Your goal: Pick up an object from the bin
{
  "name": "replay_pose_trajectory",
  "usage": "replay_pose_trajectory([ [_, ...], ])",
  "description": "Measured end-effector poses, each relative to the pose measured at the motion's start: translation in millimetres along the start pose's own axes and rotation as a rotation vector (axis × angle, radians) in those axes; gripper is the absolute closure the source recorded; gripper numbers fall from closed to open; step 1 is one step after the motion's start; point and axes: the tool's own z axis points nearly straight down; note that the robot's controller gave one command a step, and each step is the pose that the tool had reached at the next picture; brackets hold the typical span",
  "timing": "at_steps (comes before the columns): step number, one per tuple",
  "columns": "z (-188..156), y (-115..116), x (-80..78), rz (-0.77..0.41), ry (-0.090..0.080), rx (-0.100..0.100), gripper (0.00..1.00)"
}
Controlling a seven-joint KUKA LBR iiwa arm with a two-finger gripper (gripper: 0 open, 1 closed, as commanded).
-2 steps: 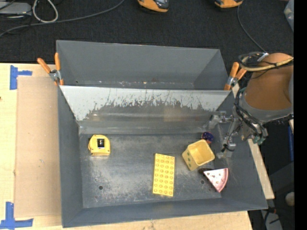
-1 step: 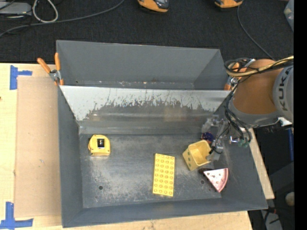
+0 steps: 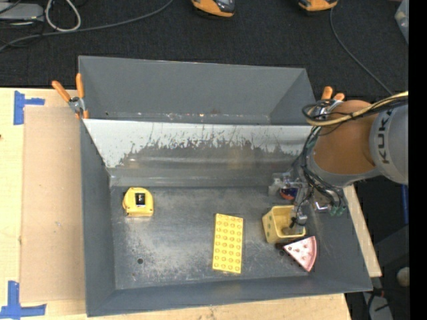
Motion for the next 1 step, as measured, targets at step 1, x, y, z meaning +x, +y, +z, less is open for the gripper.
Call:
replay_pose_trajectory([
  [1, 8.7, 16.2, 8.9, 0.086, 0.004, -0.002, 1.0],
])
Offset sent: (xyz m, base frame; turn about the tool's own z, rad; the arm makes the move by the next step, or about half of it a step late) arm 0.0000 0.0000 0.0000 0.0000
